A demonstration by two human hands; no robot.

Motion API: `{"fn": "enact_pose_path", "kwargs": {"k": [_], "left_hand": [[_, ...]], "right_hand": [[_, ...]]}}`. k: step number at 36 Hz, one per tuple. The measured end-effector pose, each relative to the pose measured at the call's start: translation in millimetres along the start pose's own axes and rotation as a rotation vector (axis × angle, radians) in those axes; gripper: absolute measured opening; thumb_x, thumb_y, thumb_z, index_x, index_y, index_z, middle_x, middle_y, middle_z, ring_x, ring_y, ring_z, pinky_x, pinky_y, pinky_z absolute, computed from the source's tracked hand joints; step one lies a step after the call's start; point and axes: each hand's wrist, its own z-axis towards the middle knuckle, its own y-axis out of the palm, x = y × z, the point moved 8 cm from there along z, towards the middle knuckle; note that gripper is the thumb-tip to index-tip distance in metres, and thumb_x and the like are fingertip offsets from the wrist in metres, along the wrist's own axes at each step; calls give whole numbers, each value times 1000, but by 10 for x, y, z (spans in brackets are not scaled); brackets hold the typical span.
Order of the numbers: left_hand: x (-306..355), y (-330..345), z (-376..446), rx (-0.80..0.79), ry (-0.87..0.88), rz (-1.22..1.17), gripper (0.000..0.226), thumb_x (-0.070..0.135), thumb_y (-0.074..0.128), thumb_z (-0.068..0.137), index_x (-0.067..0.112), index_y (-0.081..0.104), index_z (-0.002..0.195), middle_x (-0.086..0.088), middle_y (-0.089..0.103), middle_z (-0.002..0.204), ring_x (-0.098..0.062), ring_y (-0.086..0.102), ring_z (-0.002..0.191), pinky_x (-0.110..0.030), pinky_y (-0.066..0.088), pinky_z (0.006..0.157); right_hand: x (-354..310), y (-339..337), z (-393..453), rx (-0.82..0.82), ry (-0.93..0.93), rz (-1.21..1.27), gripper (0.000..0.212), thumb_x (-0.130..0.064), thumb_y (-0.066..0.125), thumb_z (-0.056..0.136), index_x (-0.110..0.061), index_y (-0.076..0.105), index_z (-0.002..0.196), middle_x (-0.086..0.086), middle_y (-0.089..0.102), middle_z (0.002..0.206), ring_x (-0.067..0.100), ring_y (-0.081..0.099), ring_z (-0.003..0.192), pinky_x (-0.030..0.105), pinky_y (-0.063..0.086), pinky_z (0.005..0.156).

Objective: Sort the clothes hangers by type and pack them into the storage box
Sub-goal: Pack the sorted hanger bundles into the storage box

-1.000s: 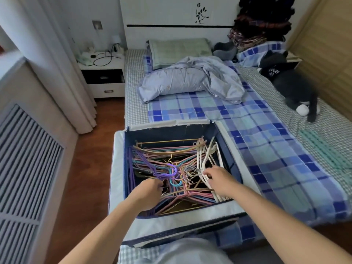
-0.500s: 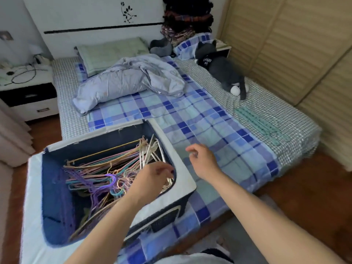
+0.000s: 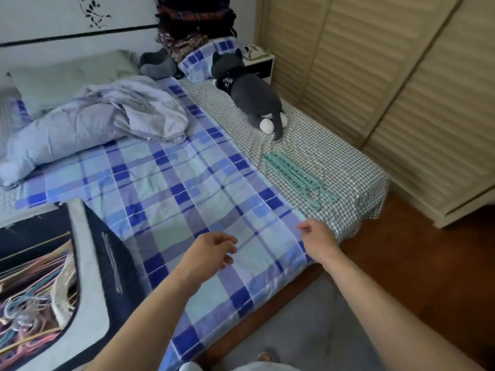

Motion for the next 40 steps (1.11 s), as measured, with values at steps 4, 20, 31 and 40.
{"fn": "enact_pose_path", "kwargs": {"k": [4,20,31,40], "left_hand": [[191,143,336,18,-17,-17,20,14,54,102,22,71,97,-2,76,92,-16,70,74,-33,57,77],[697,980,1924,-104,-177,-133,19,13,54,101,11,73,102,-8,76,90,-18,68,70,-27,52,67],[702,1728,2958,46,-422,-181,19,11,52,102,7,70,103,-11,72,87,-23,63,68,-28,44,64],[851,2227,2966,210,-609,-255,17,6,51,103,5,69,103,-11,71,87,-25,63,71,-30,46,65]], "right_hand": [[-26,-192,370,-16,4,30,31,-11,45,99,-15,64,123,3,62,127,16,55,104,26,43,85],[776,-768,1781,-45,227,122,31,-13,49,100,-14,59,129,0,59,127,20,56,111,31,46,91],[2160,-729,3465,-325,427,-58,37,-6,45,95,-21,36,62,0,33,64,17,31,55,30,31,56],[2796,-365,4604,-450,518,-208,62,-18,50,98,-12,24,155,16,51,140,35,64,108,47,59,78]]}}
